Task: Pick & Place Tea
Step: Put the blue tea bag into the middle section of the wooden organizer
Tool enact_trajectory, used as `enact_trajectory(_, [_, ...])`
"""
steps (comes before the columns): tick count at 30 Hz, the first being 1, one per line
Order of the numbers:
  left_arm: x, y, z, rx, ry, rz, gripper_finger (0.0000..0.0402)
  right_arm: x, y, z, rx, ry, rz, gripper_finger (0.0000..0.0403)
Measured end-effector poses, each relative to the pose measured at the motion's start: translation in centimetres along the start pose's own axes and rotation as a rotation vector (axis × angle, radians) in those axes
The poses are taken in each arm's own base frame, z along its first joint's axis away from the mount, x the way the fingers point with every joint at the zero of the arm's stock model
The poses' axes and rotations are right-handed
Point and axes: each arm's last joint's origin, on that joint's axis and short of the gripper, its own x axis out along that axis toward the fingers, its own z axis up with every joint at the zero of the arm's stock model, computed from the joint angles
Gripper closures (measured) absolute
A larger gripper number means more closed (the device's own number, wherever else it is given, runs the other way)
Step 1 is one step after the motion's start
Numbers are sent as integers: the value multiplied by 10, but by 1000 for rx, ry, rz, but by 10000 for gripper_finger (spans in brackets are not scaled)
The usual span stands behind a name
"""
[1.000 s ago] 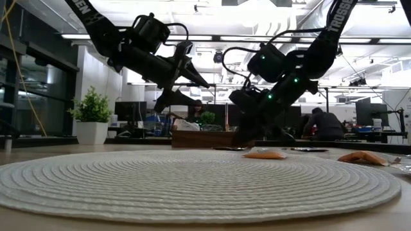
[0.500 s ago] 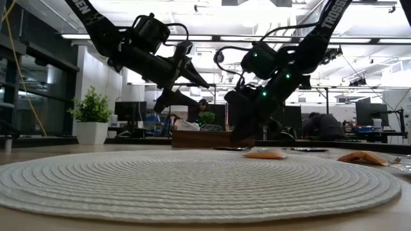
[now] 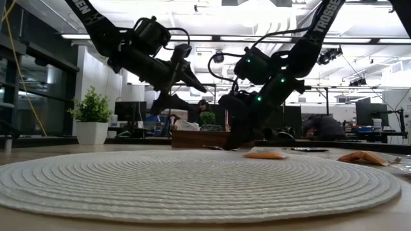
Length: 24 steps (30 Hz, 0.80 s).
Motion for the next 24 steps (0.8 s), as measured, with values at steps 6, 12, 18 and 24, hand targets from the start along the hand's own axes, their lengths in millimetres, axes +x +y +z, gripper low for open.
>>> enact_trajectory(6, [10, 11, -11, -111, 115, 12, 143, 0, 6, -5, -62, 16, 12, 403])
enact_trajectory(12, [29, 32, -23, -262, 175, 64, 143, 0, 6, -5, -68, 22, 23, 403])
enact_trajectory(18, [41, 39, -23, -335, 162, 106, 143, 1, 7, -5, -70, 17, 48, 403])
enact_trajectory(24, [56, 30, -7, -321, 154, 96, 143, 1, 14, -7, -84, 5, 70, 403])
